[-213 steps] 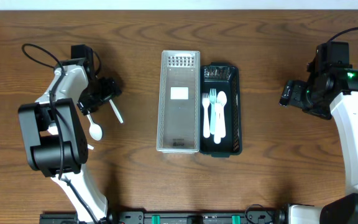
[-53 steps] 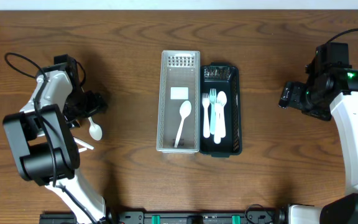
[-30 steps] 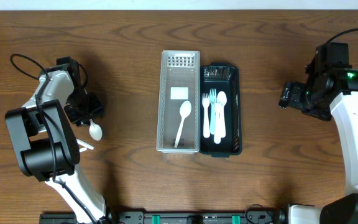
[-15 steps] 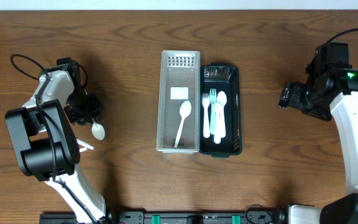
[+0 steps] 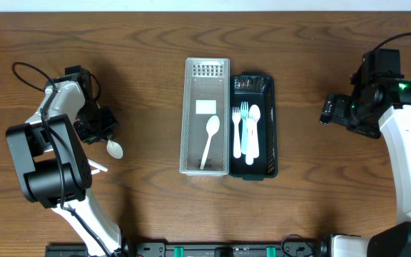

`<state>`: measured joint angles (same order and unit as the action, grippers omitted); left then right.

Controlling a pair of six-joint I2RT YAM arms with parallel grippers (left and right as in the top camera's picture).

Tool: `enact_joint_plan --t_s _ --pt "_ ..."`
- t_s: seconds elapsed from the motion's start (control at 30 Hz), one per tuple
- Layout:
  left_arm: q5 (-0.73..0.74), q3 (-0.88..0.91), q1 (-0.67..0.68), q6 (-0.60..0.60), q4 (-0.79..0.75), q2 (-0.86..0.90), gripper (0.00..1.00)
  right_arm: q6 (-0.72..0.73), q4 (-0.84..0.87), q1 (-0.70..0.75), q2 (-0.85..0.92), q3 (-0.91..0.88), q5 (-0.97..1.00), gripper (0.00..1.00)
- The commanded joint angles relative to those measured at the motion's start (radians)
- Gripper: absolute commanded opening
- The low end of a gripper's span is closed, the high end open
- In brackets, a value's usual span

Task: Pack container
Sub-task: 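Return the left gripper to the spoons and grasp another white spoon, then lower the spoon into the grey basket and release it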

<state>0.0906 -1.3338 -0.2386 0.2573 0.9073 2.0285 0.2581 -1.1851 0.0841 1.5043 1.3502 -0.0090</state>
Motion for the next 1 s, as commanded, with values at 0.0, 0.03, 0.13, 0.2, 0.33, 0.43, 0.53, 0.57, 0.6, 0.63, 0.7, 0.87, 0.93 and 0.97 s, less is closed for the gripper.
enact_joint_plan --t_s 0.0,0.03,0.13,0.2,0.33,0.43,0.53,0.57,0.6,0.63,0.7,0.87,0.93,0.97 --pt "-0.047 0.006 0.001 -0.003 -0.003 -0.027 0.06 -0.012 0.000 0.006 -0.001 0.000 -0.006 0.87" --pt "-0.047 0.006 0.002 -0.003 0.000 -0.044 0.06 -0.012 0.000 0.006 -0.001 0.000 -0.006 0.87" --pt "-0.047 0.006 0.013 -0.003 0.021 -0.113 0.06 -0.012 0.000 0.006 -0.001 0.000 -0.006 0.86" --pt "-0.046 0.006 0.031 -0.006 0.043 -0.177 0.06 -0.012 0.001 0.006 -0.001 0.000 -0.006 0.87" --pt "-0.045 0.006 0.111 -0.010 0.093 -0.340 0.06 -0.012 0.003 0.006 -0.001 0.000 -0.006 0.86" --pt "-0.045 0.006 0.226 -0.010 0.113 -0.480 0.06 -0.012 0.004 0.006 -0.001 0.000 -0.006 0.87" --pt "-0.046 0.006 0.379 -0.009 0.104 -0.591 0.06 -0.012 0.006 0.006 -0.001 0.000 -0.006 0.86" --pt "-0.046 0.006 0.450 -0.009 0.092 -0.626 0.06 -0.012 0.007 0.006 -0.001 0.000 -0.006 0.87" --pt "-0.047 0.006 0.501 -0.009 0.079 -0.643 0.06 -0.012 0.008 0.006 -0.001 0.000 -0.006 0.87" --pt "-0.048 0.006 0.552 -0.004 0.066 -0.655 0.06 -0.012 0.008 0.006 -0.001 0.000 -0.007 0.87" --pt "-0.053 0.006 0.660 0.029 0.032 -0.662 0.06 -0.012 0.008 0.006 -0.001 0.000 -0.006 0.87" --pt "-0.059 0.006 0.829 0.040 -0.049 -0.578 0.06 -0.012 0.007 0.006 -0.001 0.000 -0.006 0.87" --pt "-0.061 0.006 0.861 0.055 -0.072 -0.509 0.06 -0.012 0.007 0.006 -0.001 0.000 -0.006 0.87" --pt "-0.061 0.006 0.867 0.058 -0.079 -0.475 0.06 -0.012 0.006 0.006 -0.001 0.000 -0.007 0.87"
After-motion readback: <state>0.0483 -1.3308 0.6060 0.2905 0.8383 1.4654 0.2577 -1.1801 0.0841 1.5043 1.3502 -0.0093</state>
